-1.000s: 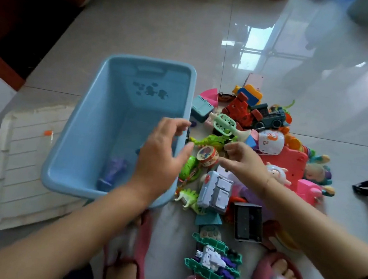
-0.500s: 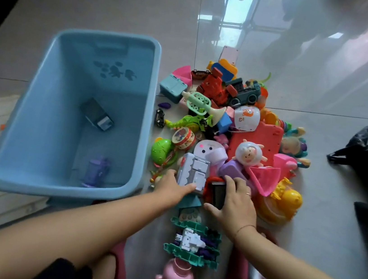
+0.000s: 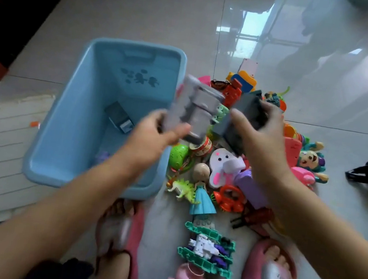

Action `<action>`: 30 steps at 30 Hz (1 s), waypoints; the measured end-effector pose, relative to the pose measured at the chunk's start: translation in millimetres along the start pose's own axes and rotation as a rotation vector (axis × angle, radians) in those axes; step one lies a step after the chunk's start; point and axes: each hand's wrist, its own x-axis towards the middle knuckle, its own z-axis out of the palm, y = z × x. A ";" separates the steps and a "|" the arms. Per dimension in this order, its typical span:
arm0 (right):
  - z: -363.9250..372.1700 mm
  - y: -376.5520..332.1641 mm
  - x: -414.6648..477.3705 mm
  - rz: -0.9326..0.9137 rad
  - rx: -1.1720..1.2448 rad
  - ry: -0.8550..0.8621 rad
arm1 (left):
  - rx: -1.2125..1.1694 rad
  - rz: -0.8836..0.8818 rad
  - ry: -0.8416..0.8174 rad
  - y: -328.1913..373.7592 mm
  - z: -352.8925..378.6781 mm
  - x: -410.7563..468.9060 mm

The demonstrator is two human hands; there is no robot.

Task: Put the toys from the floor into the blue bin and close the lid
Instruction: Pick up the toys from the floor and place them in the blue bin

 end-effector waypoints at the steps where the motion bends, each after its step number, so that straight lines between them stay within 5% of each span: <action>1: 19.1 -9.1 3.0 -0.012 0.000 -0.079 | 0.018 0.026 0.075 4.3 -21.4 5.5; 7: 105.8 -17.3 2.3 -0.040 -0.169 -0.413 | 0.196 -0.280 0.344 -54.7 -125.3 26.3; 10: 90.5 -3.9 3.8 -0.045 -0.146 -0.418 | 0.402 -0.398 0.384 -73.8 -133.6 22.7; 12: 61.2 18.4 0.4 -0.096 -0.237 -0.350 | 0.712 -0.314 0.466 -63.1 -118.8 14.7; 14: 25.4 53.8 -12.8 -0.064 -0.385 -0.367 | 0.711 0.066 0.503 -43.0 -86.1 -3.1; 17: -25.3 118.5 -50.3 0.140 -0.670 -0.601 | 0.549 0.535 0.105 -32.7 -24.7 -41.6; 21: -59.1 174.1 -96.1 0.231 -1.000 -0.887 | 0.569 0.298 -0.478 -84.3 30.0 -60.9; 26: -48.6 183.5 -120.7 0.048 -1.111 -0.847 | 0.797 -0.043 -0.473 -146.6 54.8 -37.2; 30: -47.4 188.1 -133.0 0.034 -1.110 -0.930 | 1.117 0.054 -0.366 -163.5 62.1 -13.9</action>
